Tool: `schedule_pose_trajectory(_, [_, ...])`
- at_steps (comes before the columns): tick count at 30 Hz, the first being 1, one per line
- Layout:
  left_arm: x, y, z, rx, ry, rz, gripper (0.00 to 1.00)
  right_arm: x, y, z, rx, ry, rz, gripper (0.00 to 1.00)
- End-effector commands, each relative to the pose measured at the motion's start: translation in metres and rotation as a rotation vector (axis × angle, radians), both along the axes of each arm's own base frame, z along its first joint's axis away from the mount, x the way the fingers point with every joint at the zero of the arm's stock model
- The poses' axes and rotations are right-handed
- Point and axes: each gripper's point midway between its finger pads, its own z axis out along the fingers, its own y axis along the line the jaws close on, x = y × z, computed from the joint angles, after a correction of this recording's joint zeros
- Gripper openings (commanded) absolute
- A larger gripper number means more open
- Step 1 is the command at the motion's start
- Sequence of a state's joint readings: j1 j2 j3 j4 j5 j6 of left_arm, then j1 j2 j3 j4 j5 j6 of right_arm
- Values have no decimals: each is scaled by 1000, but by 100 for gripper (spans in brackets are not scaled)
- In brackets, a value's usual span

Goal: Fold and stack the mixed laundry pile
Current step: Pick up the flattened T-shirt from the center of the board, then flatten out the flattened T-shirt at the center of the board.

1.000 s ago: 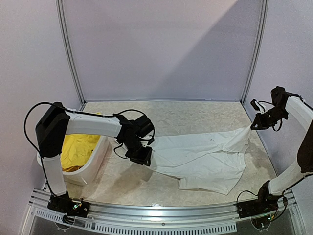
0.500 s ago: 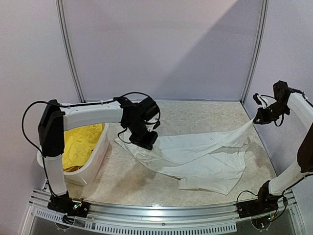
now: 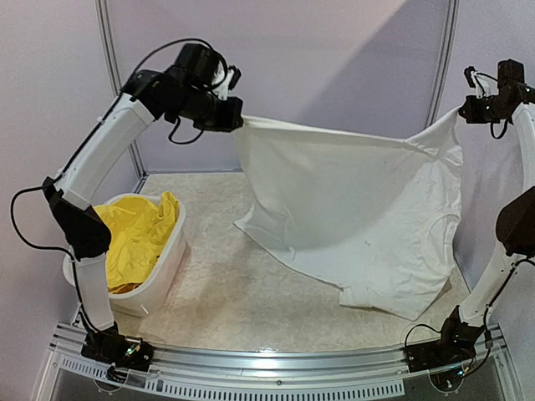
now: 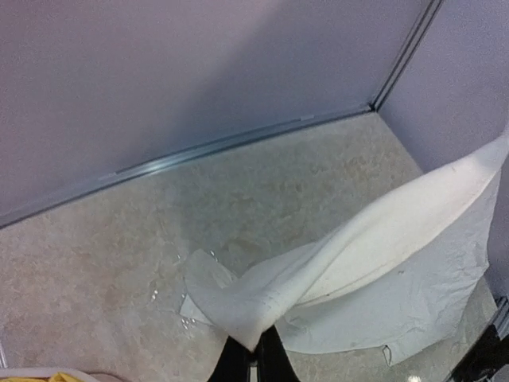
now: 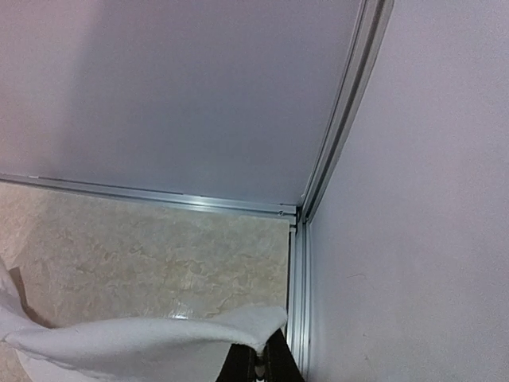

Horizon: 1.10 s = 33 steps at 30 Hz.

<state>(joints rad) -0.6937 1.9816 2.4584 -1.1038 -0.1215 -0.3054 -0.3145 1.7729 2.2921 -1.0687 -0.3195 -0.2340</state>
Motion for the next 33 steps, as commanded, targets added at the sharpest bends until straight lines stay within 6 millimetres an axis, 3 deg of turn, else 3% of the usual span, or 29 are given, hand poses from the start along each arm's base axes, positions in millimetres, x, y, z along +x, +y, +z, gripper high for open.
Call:
schedule_pose_trajectory(1, [3, 30, 29, 43, -76, 64, 0, 2, -12, 37, 0, -105, -77, 0])
schedule_pose_trajectory(5, [-10, 41, 69, -8, -172, 42, 0, -8, -6, 66, -25, -193, -61, 0])
schedule_pose_trajectory(9, [-36, 51, 113, -77, -265, 11, 0, -27, -1, 96, -61, -279, -63, 0])
schedule_pose_trajectory(14, [-71, 68, 164, -109, -404, -3, 0, -69, 15, 142, -78, -403, -54, 0])
schedule_pose_trajectory(20, [-115, 77, 191, -69, -501, -37, 0, -124, 33, 173, -115, -497, -53, 0])
schedule_pose_trajectory(26, [-167, 91, 224, -74, -614, -49, 0, -203, 51, 215, -204, -660, -91, 0])
schedule_pose_trajectory(29, [-185, 101, 237, -77, -660, -51, 0, -242, 57, 241, -243, -767, -130, 0])
schedule_pose_trajectory(33, [-205, 105, 251, -76, -716, -63, 0, -276, 64, 267, -267, -863, -153, 0])
